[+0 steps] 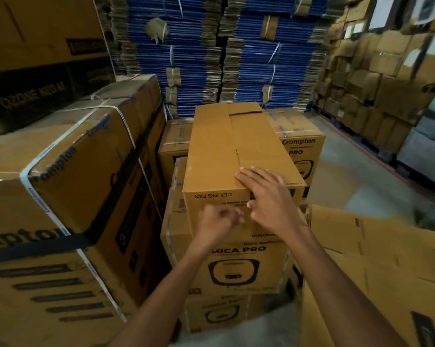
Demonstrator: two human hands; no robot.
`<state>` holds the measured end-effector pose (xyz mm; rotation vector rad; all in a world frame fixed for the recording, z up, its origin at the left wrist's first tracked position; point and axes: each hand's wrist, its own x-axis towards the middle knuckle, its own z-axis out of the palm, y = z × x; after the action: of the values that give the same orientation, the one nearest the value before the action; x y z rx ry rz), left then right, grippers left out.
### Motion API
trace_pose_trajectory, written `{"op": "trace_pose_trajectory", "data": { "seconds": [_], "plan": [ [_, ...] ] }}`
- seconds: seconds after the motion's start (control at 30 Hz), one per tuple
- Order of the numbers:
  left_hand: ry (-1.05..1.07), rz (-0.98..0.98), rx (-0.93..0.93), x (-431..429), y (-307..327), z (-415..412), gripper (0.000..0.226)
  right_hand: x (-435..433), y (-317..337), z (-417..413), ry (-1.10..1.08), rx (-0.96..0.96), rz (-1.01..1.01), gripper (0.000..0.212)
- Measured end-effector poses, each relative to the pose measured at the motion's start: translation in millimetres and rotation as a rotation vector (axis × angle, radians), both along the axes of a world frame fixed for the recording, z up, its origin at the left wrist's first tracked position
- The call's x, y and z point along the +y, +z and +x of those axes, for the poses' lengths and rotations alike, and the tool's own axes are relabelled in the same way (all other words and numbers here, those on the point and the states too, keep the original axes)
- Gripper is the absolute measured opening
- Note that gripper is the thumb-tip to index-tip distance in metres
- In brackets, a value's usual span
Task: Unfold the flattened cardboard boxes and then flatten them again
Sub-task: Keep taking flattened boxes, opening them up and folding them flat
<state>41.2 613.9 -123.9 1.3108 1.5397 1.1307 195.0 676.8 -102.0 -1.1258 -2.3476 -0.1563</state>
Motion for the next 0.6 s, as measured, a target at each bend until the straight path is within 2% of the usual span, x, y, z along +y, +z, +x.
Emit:
{"op": "trace_pose_trajectory", "data": {
  "seconds": [0.1,0.17,0.23,0.33,0.47,0.6],
  "plan": [
    [0.083,0.446,0.202,-2.9,55.0,-3.3,0.015,-1.7,0.8,1.6,0.025,0.041,-0.001,0.056],
    [0.138,0.596,0.373,10.7,82.5,-10.5,0.015,-2.4,5.8,-0.2,0.026,0.082,-0.009,0.044],
    [0.094,0.567,0.556,36.1,96.6,-19.2,0.015,-1.0,16.5,-3.9,-0.004,0.116,-0.040,0.036],
    [-0.044,0.325,0.811,79.7,88.5,-32.2,0.024,6.4,34.7,-11.2,-0.108,0.122,-0.083,0.034],
    [-0.074,0.229,0.807,108.5,70.8,-29.4,0.033,17.3,51.9,-25.3,-0.277,0.073,-0.227,0.042],
    [-0.065,0.313,0.954,109.6,57.1,-25.2,0.038,22.5,66.1,-39.1,-0.357,-0.051,-0.307,0.032]
  ]
}}
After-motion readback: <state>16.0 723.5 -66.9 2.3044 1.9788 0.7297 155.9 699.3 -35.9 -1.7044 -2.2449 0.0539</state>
